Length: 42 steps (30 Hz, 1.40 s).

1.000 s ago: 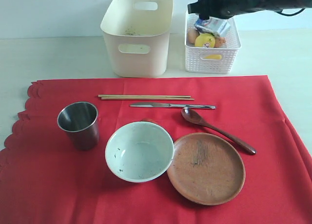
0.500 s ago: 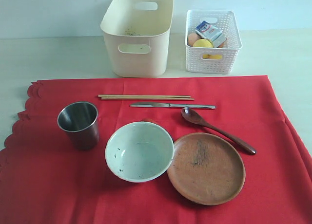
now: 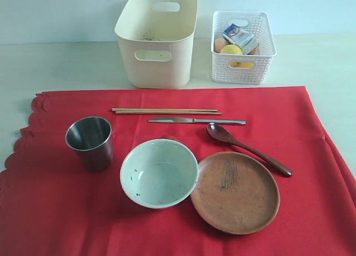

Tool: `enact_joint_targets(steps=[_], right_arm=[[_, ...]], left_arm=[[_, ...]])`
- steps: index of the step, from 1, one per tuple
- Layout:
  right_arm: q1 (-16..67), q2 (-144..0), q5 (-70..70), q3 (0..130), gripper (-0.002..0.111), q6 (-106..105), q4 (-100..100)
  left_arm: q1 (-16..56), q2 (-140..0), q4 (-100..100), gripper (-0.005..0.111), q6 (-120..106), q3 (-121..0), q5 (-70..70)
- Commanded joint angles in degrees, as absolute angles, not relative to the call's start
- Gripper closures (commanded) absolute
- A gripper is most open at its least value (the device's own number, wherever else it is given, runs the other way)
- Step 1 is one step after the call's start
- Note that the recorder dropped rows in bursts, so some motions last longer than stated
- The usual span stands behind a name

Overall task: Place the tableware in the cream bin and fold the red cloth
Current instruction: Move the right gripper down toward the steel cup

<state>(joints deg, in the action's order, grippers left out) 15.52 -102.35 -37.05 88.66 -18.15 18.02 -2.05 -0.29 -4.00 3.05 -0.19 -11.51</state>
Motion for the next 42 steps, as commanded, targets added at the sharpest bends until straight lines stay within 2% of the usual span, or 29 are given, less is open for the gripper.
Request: enact_joint_targets(steps=[1,11,25,33,42], right_arm=[[19.5,-101.8,-39.1,89.0,0.045,-20.5,19.3],[31.1,-102.7,-38.9,89.0,0.045,-21.4,19.4],[42.0,-108.9,-38.9,89.0,0.045,-21.5,19.4],[45.9,-113.2,-38.1,89.0,0.045,-21.5,19.4],[46.3,-117.9,-32.1,89.0,0.045,-21.4,20.0]], left_arm=[[-2.1,0.0,-4.2,0.107,2.7,0.0,-11.4],[-2.1,0.0,-4.2,0.107,2.7,0.0,-11.4],[-2.1,0.0,-4.2,0.107,2.7,0.0,-11.4],[-2.1,0.0,-4.2,0.107,2.7,0.0,-11.4],[-2.1,0.0,-4.2,0.107,2.7,0.0,-11.4]])
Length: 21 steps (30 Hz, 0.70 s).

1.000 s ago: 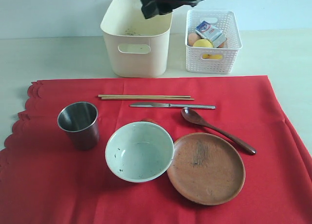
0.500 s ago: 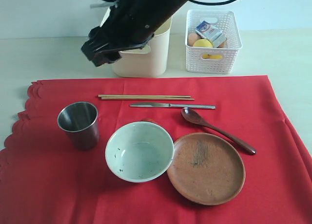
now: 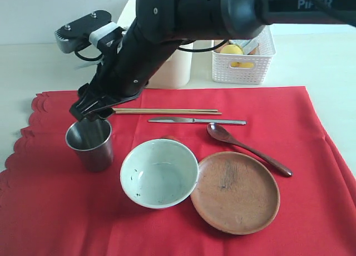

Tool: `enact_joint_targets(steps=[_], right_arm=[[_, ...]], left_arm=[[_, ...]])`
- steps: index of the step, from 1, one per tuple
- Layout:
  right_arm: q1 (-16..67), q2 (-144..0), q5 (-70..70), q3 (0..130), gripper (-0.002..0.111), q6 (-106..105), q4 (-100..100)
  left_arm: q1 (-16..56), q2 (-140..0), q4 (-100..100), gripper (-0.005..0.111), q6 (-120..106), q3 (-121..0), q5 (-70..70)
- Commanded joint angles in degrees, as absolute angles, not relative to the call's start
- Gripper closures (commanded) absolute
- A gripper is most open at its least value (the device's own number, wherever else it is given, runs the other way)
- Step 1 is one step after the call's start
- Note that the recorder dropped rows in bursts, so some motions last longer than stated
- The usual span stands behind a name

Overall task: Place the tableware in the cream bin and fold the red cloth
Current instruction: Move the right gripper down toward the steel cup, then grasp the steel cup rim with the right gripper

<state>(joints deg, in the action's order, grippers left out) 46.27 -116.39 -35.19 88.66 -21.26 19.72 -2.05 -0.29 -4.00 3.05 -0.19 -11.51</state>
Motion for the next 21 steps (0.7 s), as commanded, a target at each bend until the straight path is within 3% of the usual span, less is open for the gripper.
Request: enact_joint_targets(steps=[1,13,21], right_arm=[[46.3,-118.2,-31.9,89.0,0.045,-21.4,20.0],[46.6,-123.5,-31.2,89.0,0.049,-21.4,20.8],[46.6,-124.7,-31.0,89.0,0.079,-21.4,21.0]], left_arm=[[-2.1,0.0,-4.2,0.107,2.7,0.0,-11.4],[-2.1,0.0,-4.2,0.107,2.7,0.0,-11.4],[-2.1,0.0,-4.2,0.107,2.7,0.0,-11.4]])
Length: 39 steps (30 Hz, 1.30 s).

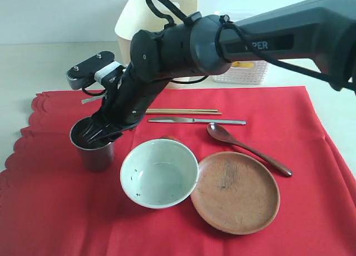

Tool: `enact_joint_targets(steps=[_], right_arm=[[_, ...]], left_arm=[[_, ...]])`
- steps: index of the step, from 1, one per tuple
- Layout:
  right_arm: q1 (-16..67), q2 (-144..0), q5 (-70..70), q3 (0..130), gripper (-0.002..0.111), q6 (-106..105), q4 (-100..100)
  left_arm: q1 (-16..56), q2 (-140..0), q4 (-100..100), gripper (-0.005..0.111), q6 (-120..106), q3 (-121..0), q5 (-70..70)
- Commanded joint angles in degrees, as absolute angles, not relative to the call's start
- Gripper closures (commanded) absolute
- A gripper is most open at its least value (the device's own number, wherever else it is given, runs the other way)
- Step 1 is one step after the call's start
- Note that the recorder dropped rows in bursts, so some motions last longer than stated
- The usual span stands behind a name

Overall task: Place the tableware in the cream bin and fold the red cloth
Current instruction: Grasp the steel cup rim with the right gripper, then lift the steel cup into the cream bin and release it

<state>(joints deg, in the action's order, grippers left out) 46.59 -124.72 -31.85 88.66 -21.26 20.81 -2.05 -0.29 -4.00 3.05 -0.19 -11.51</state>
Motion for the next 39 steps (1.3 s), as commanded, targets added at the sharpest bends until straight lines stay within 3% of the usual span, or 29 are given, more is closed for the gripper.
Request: enact_joint_targets(steps=[1,10,39], right_arm=[[46.6,-124.7,-30.7,89.0,0.083,-21.4,21.0],[46.6,-124.7,-29.8,89.0,0.108,-20.8,21.0],[46.6,-116.0,-27.4,89.0,0.108,-21.0,20.7]], left_arm=[[-2.1,0.0,-4.2,0.107,2.7,0.0,-11.4],[-2.1,0.0,-4.2,0.107,2.7,0.0,-11.4],[-2.1,0.0,-4.2,0.107,2.7,0.0,-11.4]])
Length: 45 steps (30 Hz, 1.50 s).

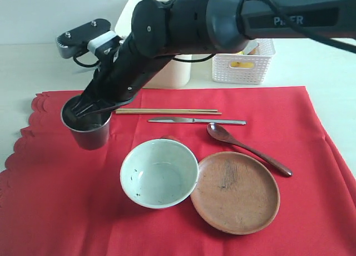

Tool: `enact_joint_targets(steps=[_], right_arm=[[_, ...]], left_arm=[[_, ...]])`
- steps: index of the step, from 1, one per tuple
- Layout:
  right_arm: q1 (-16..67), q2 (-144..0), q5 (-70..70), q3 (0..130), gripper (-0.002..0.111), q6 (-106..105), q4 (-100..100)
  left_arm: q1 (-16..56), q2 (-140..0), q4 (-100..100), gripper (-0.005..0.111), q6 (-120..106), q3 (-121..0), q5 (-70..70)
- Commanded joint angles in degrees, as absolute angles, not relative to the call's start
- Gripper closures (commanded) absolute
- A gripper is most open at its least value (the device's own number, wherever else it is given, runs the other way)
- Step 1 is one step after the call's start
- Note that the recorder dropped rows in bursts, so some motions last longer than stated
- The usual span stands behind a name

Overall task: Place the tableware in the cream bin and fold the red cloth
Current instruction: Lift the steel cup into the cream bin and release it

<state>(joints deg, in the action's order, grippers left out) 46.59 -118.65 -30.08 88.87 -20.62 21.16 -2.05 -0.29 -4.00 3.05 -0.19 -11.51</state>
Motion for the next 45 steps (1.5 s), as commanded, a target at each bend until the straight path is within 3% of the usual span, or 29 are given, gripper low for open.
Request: enact_joint_targets(steps=[1,10,22,45], right_arm=[[46.6,-115.4,-26.7,89.0,0.108,-21.0,20.7],[41.6,-109.4,-16.0,89.0,0.108,-21.0,20.4],[28.2,-110.0,1.0,89.0,0.108,-17.7,20.8],[26.1,-120.0,10.9,89.1,0.108,-17.9,20.6]], left_arm=[[-2.1,0.0,-4.2,0.107,2.7,0.0,-11.4],[-2.1,0.0,-4.2,0.107,2.7,0.0,-11.4],[-2.1,0.0,-4.2,0.107,2.7,0.0,-11.4],[-2.1,0.0,-4.2,0.107,2.7,0.0,-11.4]])
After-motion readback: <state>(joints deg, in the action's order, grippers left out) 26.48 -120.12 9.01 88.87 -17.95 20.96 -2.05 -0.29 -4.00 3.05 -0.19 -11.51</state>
